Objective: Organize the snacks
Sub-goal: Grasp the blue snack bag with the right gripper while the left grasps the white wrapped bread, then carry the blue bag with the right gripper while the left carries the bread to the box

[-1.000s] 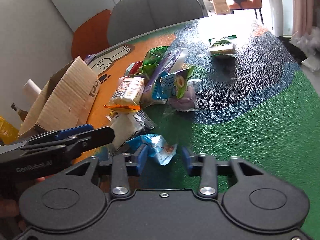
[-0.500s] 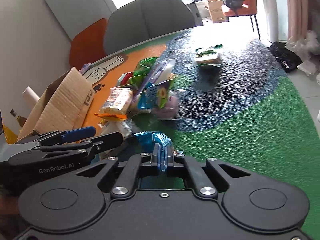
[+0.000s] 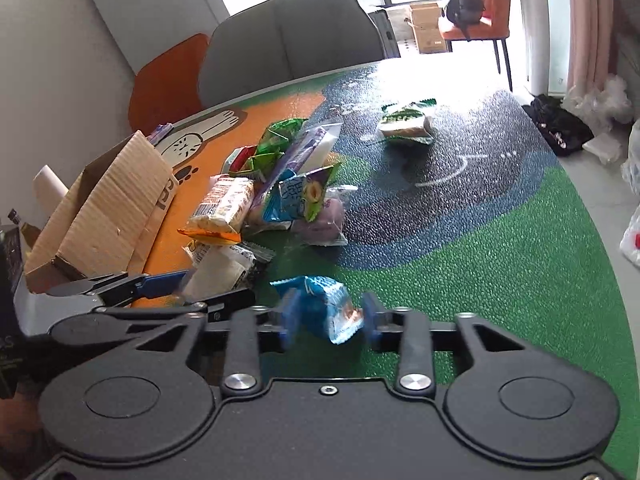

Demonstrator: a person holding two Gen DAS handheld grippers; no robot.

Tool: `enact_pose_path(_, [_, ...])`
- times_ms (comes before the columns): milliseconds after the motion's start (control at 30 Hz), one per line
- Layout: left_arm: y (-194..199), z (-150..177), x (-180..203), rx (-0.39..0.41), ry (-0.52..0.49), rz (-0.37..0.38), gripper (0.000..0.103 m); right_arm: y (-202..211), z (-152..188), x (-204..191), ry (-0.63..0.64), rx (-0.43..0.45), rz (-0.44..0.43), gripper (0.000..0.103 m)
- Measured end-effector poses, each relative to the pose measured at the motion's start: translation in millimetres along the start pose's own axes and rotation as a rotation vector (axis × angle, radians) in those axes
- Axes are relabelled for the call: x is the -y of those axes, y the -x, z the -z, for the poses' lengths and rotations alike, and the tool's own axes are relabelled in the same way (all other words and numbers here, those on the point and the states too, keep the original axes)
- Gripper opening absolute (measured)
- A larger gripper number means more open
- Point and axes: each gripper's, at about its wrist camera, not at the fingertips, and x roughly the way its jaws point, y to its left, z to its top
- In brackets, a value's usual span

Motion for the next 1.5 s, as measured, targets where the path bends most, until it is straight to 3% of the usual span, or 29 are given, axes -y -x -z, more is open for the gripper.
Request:
enact_pose_path(67, [1, 2, 3, 0.002, -0.021, -0.016, 0.064, -2, 0, -3, 0.018, 0.001, 0.002, 0.056])
enact_pose_path(133, [2, 2, 3, 0.006, -0.022, -0.026, 0.051, -4, -1, -6, 0.026, -0.002, -0.005, 0.056])
enact_pose_path(233, [4, 2, 4, 0.002, -0.021, -0.003, 0.048, -9, -2, -7, 0.027, -0.006, -0.009, 0.056])
enact_pose_path(433, [12, 5, 6, 0.002, -0.014, 0.016, 0.046, -16, 2, -10, 0.045, -0.019, 0.002, 0.055])
enact_pose_path(467, [13, 6, 6, 0.003, -0.014, 0.016, 0.046, -18, 4, -10, 0.048, -0.027, 0.01, 0.047])
enact_pose_path(500, [15, 5, 6, 0.005, -0.016, 0.014, 0.046, -19, 6, -10, 0.047, -0.039, 0.018, 0.031])
enact_pose_path(533, [17, 5, 7, 0.009, -0.017, 0.014, 0.046, -18, 7, -11, 0.057, -0.028, 0.034, 0.029])
enact_pose_path(633, [24, 5, 9, 0.02, -0.024, 0.018, 0.046, -12, 10, -10, 0.042, -0.029, -0.004, 0.029])
enact_pose_path(1500, [100, 3, 10, 0.139, -0.045, -0.014, 0.046, 49, 3, -46, 0.091, 0.111, -0.013, 0.028])
